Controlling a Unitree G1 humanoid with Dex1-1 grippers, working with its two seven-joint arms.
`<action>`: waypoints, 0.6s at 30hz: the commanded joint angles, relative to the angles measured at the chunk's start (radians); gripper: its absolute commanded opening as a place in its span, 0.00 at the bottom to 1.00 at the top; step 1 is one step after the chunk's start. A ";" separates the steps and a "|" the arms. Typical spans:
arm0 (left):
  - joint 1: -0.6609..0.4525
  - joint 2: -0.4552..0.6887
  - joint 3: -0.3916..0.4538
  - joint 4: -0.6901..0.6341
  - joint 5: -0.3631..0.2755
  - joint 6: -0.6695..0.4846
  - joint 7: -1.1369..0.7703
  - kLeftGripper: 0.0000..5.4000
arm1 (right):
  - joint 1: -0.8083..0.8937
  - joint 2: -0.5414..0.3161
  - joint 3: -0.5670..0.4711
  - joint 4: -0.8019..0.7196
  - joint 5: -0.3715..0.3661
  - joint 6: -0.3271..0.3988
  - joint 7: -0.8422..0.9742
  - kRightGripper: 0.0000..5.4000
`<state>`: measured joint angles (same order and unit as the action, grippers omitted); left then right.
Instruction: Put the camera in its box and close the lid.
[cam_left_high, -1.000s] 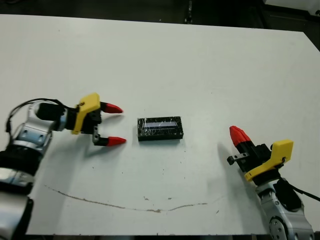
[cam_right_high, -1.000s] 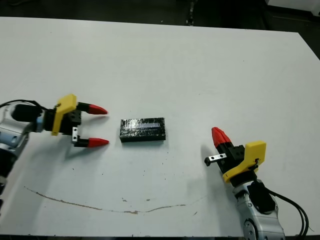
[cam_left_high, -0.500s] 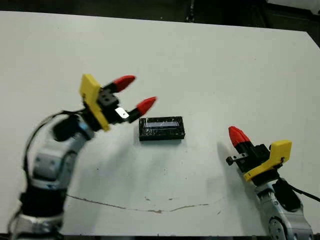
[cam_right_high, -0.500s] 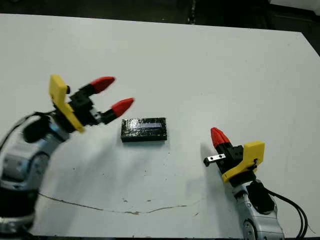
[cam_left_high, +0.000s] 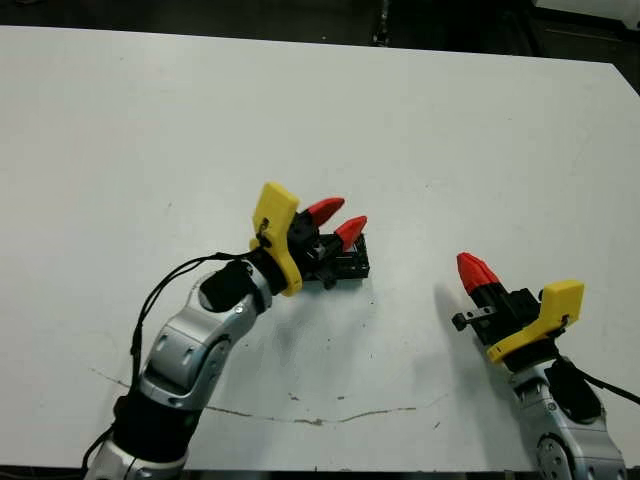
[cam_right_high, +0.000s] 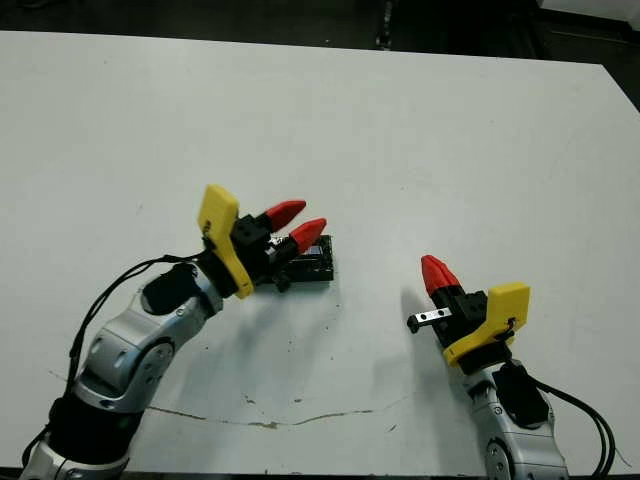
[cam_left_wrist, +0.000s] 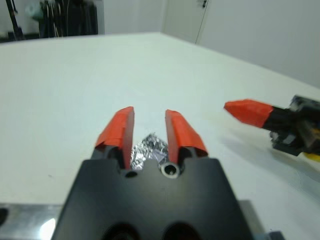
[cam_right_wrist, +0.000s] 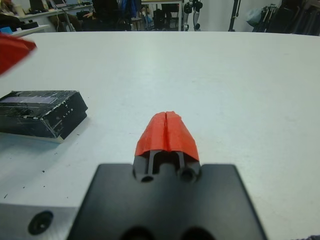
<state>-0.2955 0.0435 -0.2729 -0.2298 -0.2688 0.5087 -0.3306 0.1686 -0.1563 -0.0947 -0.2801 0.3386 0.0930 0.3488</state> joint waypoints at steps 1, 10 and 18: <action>0.015 -0.014 -0.008 0.031 0.011 0.044 0.021 0.19 | 0.012 -0.004 -0.005 0.005 0.005 0.017 -0.005 0.00; 0.021 -0.021 -0.036 0.056 0.041 0.120 0.050 0.00 | 0.015 -0.005 -0.002 0.002 -0.006 0.013 -0.010 0.00; 0.018 -0.053 0.006 0.052 -0.021 0.303 0.071 0.00 | 0.013 -0.004 -0.002 0.009 -0.002 0.007 -0.004 0.00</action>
<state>-0.3192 -0.0097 -0.2666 -0.2126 -0.2832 0.7325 -0.2705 0.1693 -0.1562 -0.0946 -0.2799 0.3386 0.0928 0.3491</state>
